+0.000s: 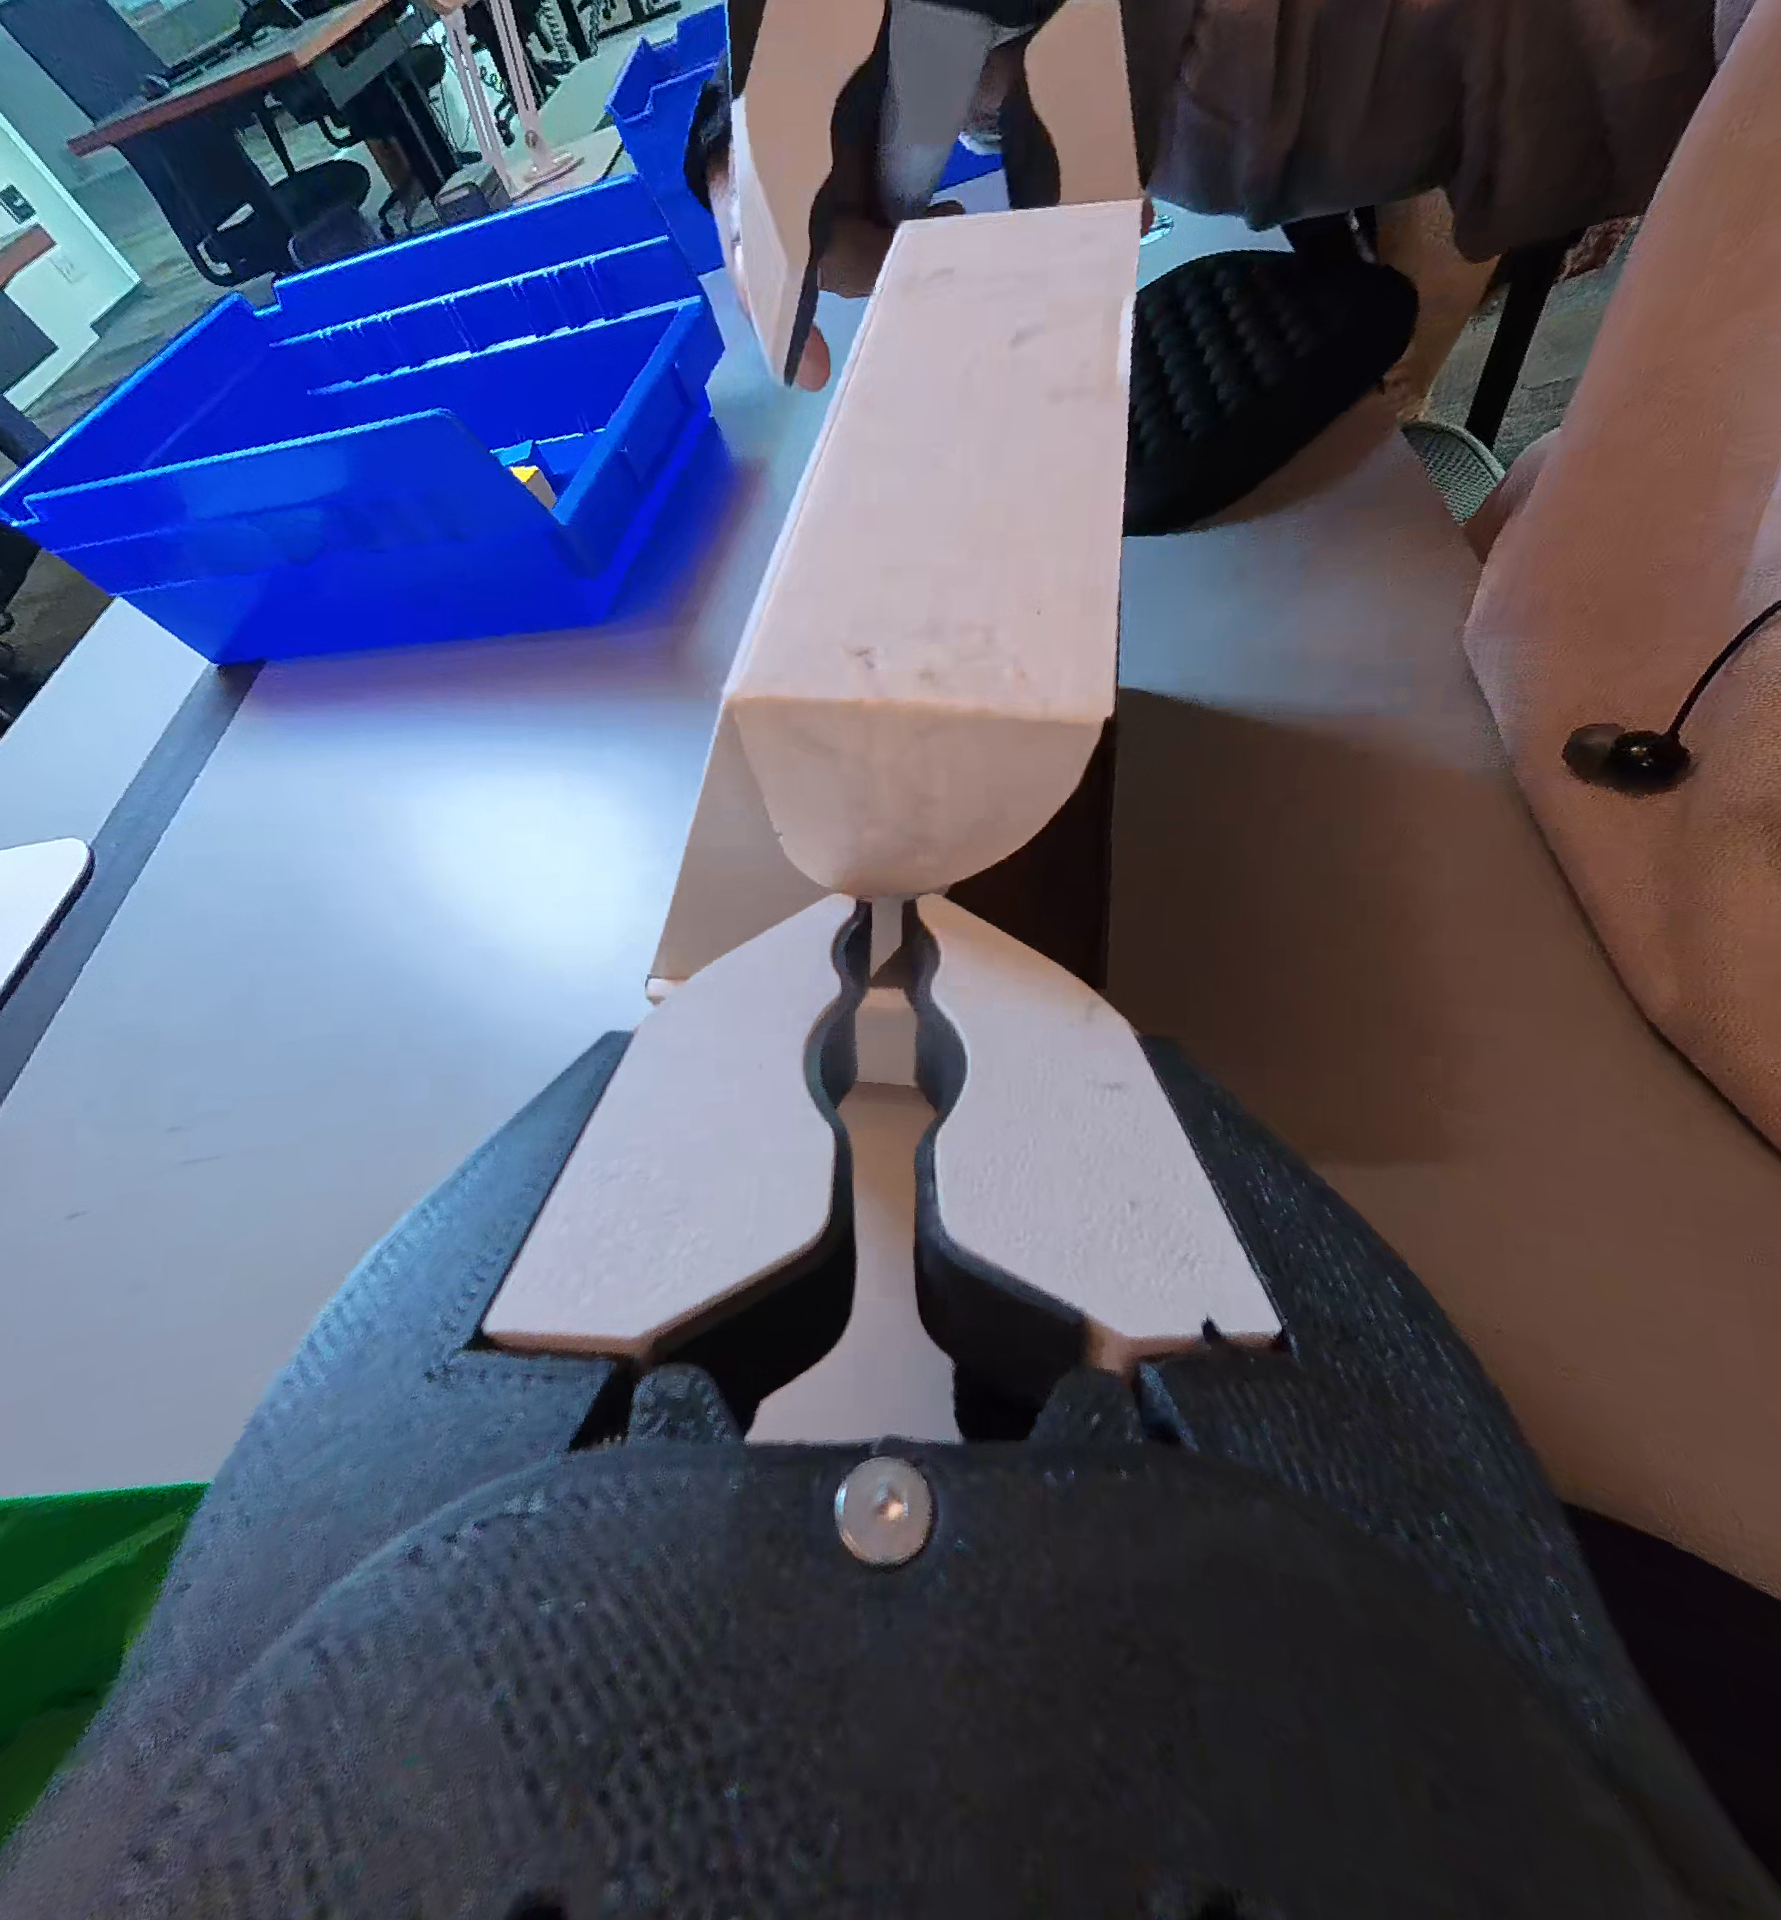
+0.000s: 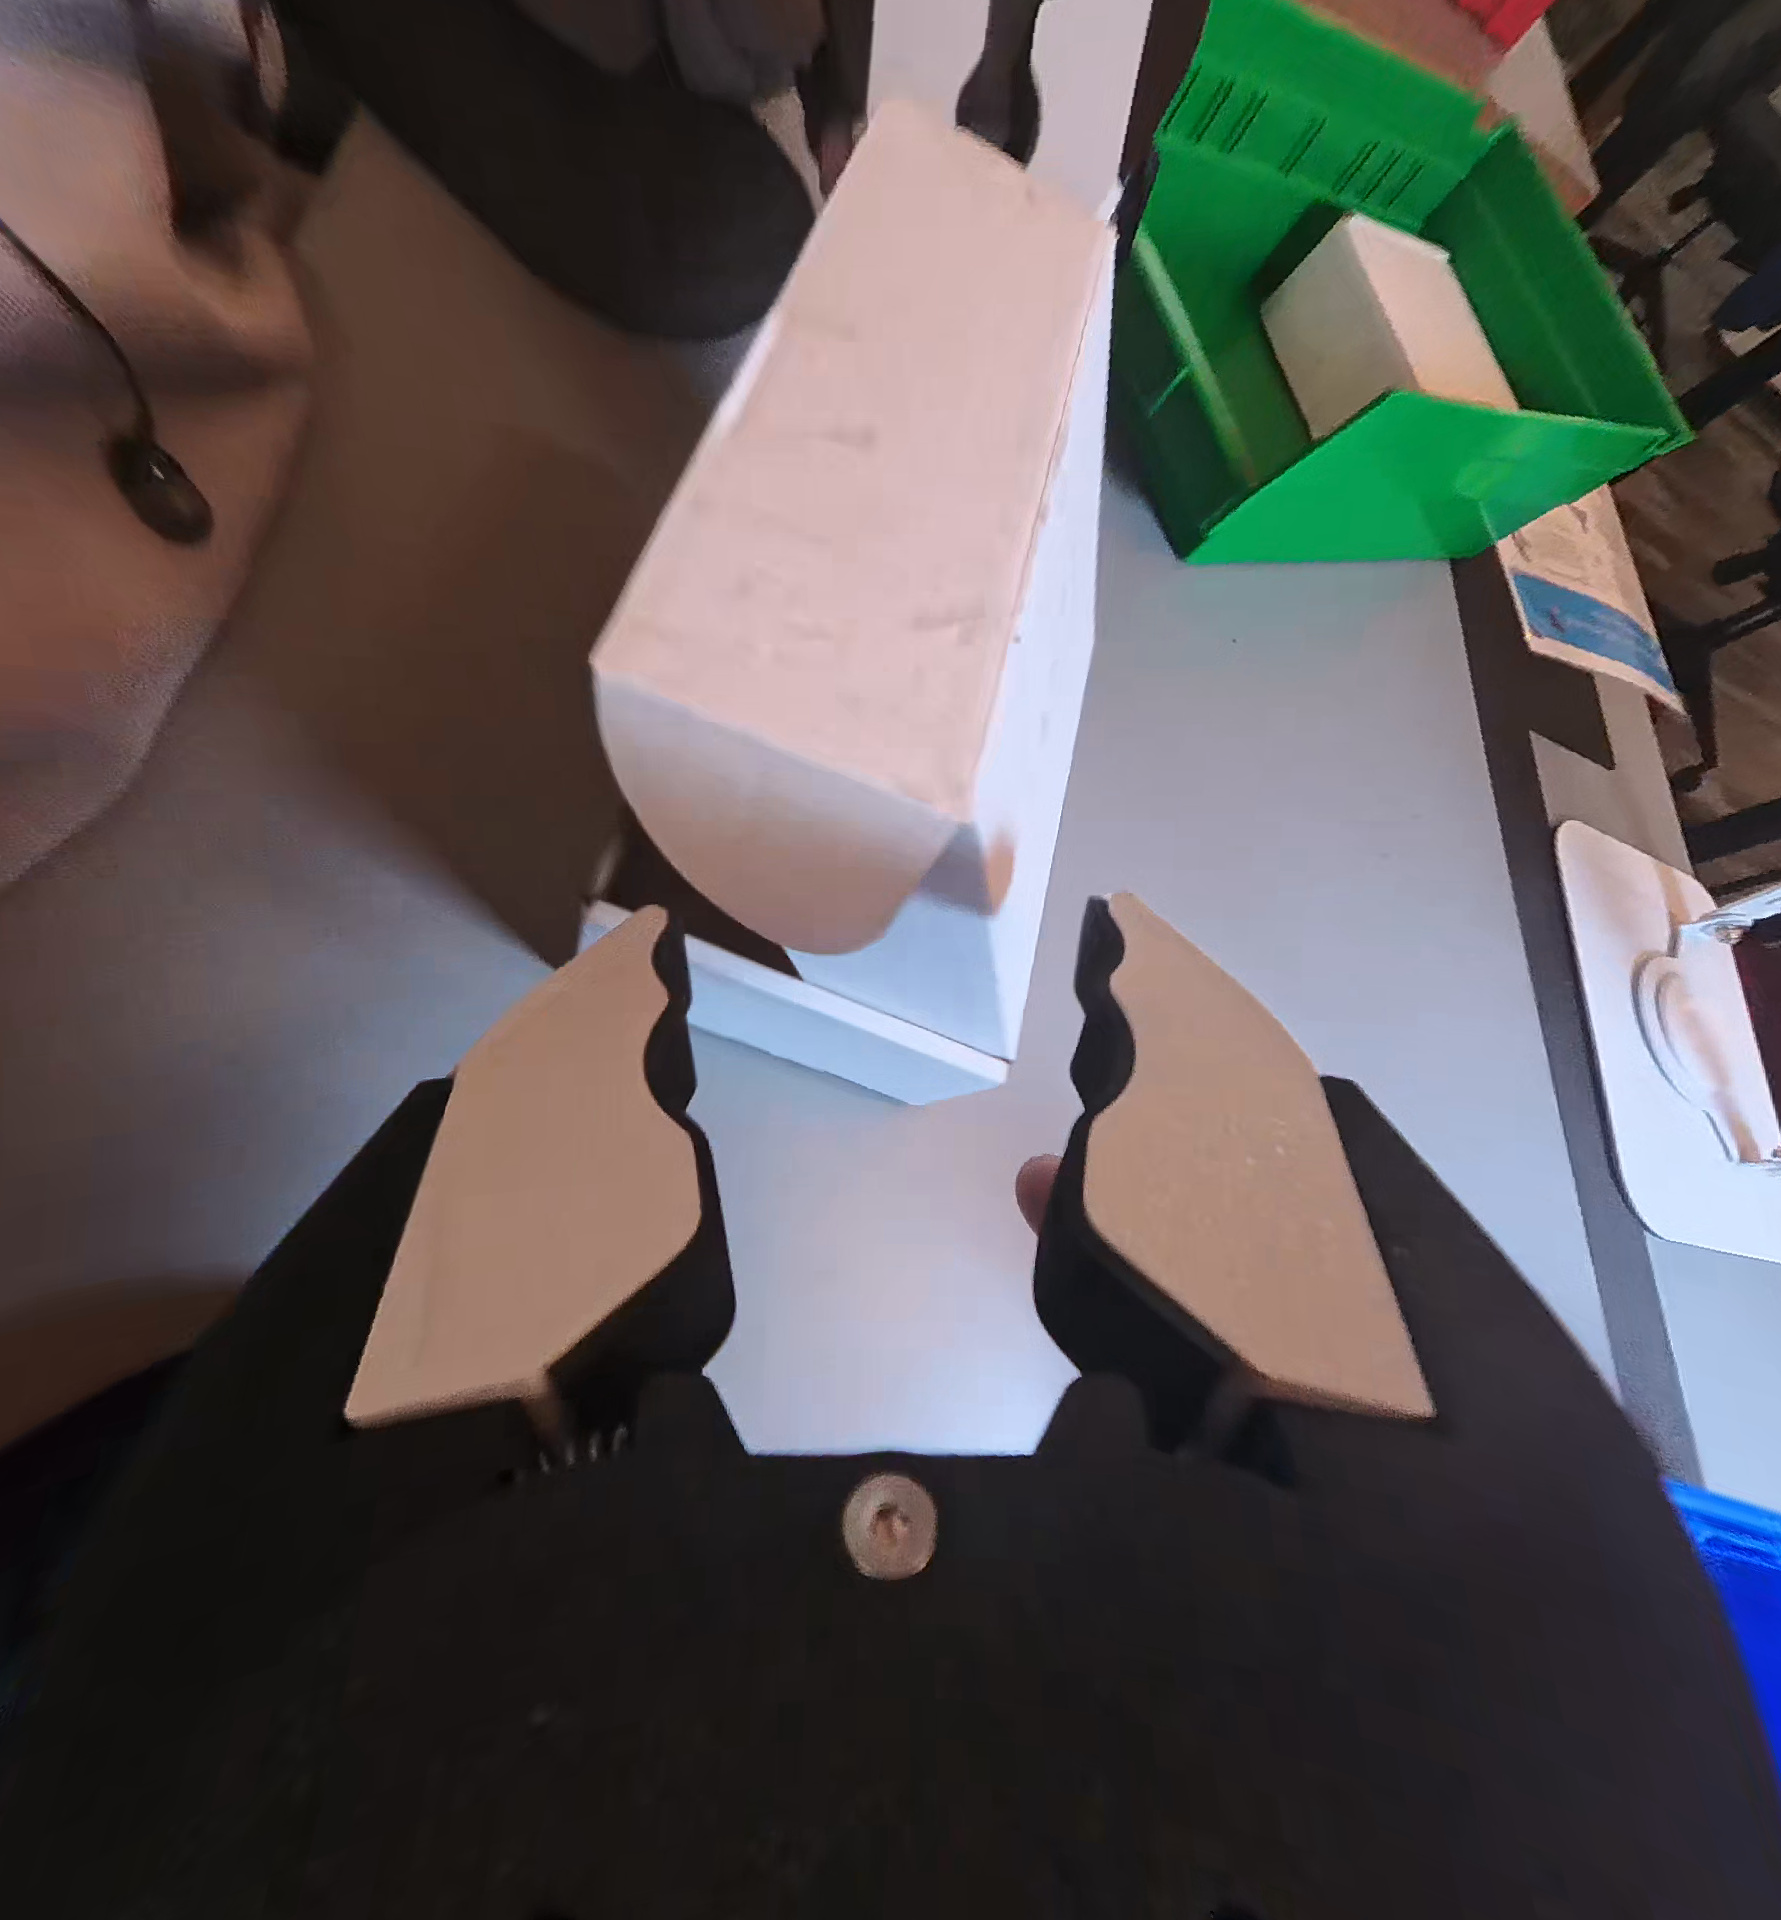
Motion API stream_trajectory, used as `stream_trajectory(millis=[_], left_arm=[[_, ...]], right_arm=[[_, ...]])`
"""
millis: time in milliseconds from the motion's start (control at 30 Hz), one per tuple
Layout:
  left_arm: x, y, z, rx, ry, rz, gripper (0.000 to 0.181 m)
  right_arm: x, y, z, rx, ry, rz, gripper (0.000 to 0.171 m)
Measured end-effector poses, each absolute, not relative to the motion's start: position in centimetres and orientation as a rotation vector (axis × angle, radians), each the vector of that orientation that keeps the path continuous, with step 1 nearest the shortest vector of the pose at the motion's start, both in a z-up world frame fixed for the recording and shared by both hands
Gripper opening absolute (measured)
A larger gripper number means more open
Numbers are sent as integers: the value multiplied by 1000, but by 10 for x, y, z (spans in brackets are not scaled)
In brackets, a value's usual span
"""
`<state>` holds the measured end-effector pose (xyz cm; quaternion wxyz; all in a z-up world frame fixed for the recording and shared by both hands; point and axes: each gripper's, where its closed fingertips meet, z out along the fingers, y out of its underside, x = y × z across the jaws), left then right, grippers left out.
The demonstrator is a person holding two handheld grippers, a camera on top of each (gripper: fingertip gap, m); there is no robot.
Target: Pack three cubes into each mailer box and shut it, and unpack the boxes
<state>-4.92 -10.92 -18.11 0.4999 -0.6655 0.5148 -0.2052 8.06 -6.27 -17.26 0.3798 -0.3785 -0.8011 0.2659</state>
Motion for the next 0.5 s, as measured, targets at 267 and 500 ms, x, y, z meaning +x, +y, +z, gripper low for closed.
stream_trajectory(millis=[267, 500], left_arm=[[-51, -121, -181, -1619, 1292, -449, 0], [-77, -101, -164, -1614, 1115, -461, 26]], right_arm=[[80, -69, -167, -935, -1800, 584, 60], [79, -70, -170, -890, -1834, 539, 52]])
